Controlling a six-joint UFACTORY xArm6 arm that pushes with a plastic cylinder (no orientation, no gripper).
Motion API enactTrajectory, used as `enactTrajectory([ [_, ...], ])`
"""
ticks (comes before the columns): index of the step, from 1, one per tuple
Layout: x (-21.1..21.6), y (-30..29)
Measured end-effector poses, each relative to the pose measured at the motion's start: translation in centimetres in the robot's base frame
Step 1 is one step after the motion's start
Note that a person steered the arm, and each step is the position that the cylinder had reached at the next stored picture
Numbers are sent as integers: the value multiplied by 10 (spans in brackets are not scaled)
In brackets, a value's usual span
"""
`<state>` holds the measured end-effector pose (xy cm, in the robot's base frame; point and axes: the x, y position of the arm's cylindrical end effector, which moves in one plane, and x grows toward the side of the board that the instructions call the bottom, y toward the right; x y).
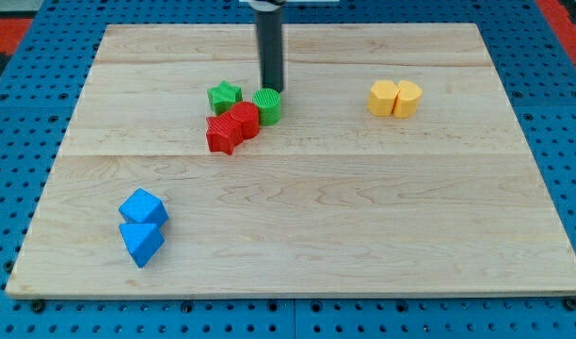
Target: Push the green circle into the green star
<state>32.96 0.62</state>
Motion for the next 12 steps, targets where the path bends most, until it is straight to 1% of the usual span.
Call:
enactTrajectory([
  [1,29,93],
  [2,48,75],
  [3,51,22],
  [5,41,18],
  [6,39,-2],
  [7,35,3],
  [8,32,-34],
  [9,32,-28],
  [10,38,27],
  [12,103,204],
])
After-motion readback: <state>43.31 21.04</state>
